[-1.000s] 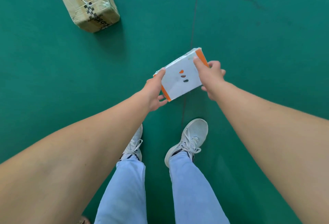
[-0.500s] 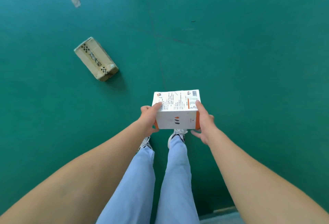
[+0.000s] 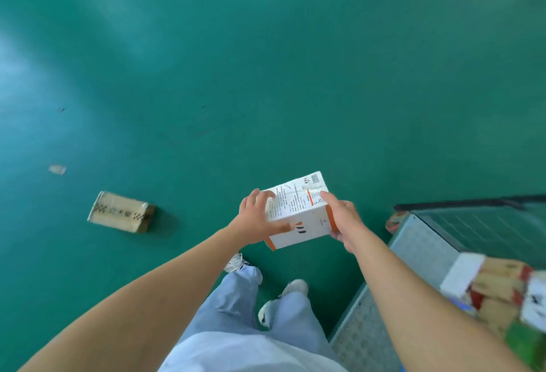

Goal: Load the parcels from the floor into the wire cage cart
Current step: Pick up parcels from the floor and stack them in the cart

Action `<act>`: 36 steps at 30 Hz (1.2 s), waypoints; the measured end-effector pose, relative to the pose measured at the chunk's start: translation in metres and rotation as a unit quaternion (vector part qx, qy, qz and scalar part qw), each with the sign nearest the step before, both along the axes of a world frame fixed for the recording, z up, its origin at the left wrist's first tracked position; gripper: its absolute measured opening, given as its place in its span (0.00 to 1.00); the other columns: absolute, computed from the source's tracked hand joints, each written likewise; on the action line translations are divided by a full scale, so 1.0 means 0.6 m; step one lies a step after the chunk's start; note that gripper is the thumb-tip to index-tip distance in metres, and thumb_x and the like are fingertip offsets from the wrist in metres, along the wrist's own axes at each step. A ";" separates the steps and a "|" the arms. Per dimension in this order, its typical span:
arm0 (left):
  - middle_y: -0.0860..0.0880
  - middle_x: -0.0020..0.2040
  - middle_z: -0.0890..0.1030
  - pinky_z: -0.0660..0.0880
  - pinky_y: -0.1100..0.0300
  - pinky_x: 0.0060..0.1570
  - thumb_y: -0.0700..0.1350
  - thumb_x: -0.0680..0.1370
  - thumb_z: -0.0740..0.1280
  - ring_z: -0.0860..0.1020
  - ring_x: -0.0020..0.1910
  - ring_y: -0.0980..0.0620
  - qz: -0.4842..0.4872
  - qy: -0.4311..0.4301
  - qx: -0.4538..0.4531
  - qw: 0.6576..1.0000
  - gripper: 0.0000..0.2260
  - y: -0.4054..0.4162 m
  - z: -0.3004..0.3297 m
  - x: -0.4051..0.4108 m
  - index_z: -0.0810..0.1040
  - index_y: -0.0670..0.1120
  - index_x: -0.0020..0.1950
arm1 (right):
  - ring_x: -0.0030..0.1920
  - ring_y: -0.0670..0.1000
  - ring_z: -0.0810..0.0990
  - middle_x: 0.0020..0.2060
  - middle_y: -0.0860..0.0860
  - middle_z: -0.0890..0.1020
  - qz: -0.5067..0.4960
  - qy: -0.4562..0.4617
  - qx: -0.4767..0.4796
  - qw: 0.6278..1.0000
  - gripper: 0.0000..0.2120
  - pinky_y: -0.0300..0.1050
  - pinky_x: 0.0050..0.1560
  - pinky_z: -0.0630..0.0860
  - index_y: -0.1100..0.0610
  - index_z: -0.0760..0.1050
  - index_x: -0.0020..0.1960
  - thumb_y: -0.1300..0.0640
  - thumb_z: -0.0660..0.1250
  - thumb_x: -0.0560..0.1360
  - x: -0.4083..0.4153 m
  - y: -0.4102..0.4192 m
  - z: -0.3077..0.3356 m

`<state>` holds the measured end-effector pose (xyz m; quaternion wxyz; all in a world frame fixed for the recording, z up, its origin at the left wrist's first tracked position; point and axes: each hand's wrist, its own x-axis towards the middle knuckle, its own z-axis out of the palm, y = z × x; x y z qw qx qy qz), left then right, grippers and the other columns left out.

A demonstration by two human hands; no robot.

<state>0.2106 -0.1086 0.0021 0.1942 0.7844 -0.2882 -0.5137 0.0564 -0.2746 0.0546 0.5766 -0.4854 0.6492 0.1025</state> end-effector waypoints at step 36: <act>0.52 0.59 0.78 0.73 0.44 0.69 0.59 0.79 0.70 0.78 0.59 0.47 -0.278 0.303 0.051 0.910 0.19 -0.172 0.275 -1.002 0.74 0.55 0.67 | 0.60 0.59 0.81 0.60 0.56 0.83 -0.685 -0.203 -0.132 0.687 0.24 0.58 0.59 0.82 0.44 0.76 0.63 0.30 0.68 0.74 -0.971 0.293 0.167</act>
